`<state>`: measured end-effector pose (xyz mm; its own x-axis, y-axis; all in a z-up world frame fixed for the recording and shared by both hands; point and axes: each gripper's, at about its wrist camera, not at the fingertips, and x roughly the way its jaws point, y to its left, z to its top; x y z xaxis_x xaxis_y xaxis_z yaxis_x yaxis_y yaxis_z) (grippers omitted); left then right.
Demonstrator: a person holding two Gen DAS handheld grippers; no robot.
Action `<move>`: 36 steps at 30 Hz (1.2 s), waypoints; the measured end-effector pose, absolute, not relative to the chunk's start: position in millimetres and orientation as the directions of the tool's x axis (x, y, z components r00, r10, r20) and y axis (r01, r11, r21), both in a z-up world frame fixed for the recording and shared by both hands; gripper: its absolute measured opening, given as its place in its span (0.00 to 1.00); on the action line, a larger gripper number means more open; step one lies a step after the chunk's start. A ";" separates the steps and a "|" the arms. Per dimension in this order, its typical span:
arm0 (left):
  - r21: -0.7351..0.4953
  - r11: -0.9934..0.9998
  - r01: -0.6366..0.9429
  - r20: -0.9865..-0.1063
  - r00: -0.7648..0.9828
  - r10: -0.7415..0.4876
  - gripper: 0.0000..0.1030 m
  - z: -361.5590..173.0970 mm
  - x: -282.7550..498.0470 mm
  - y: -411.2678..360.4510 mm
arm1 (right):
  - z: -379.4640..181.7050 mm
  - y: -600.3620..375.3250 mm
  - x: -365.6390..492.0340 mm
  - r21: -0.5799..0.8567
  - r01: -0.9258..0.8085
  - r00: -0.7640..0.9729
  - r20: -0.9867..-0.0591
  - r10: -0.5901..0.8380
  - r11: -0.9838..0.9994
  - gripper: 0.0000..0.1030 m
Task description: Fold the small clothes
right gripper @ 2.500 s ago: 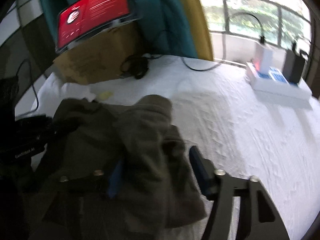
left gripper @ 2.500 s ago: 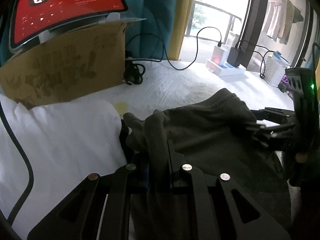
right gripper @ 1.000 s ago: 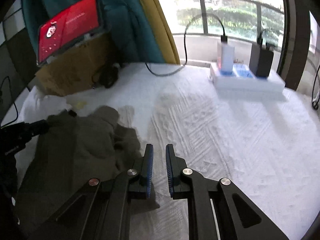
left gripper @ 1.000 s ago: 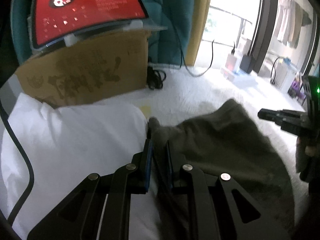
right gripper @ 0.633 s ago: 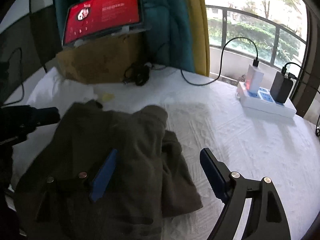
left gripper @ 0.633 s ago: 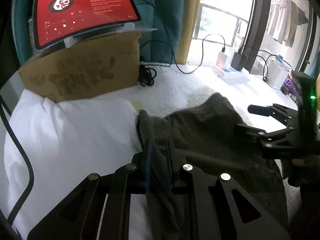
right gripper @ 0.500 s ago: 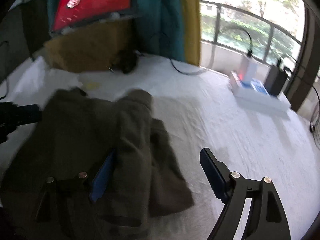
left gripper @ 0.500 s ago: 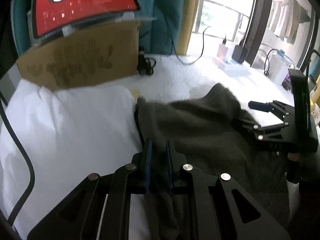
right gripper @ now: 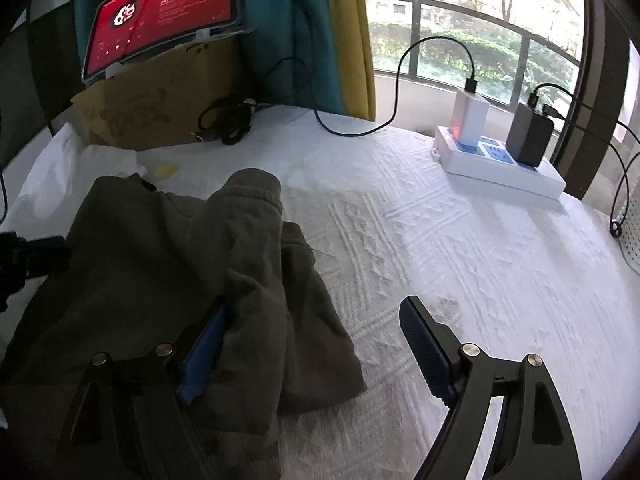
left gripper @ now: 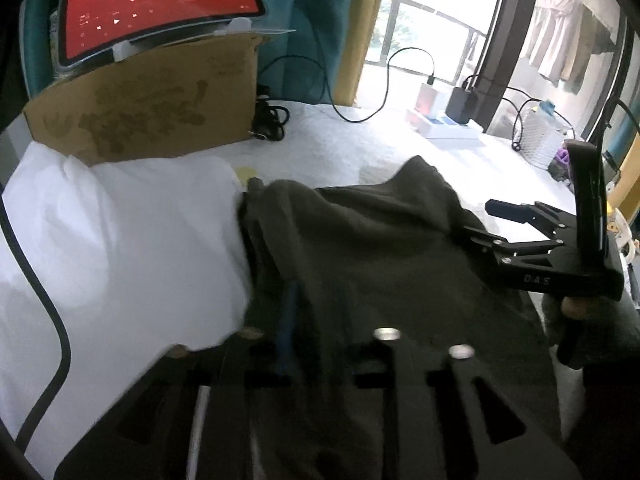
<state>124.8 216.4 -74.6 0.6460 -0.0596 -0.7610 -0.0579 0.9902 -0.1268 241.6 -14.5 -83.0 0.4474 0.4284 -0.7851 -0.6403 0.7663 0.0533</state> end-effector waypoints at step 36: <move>-0.112 0.993 -0.031 -0.760 0.646 -0.065 0.39 -82.3 59.0 126.1 | -60.7 -108.0 149.3 0.050 -0.612 0.489 -0.761 0.426 0.790 0.83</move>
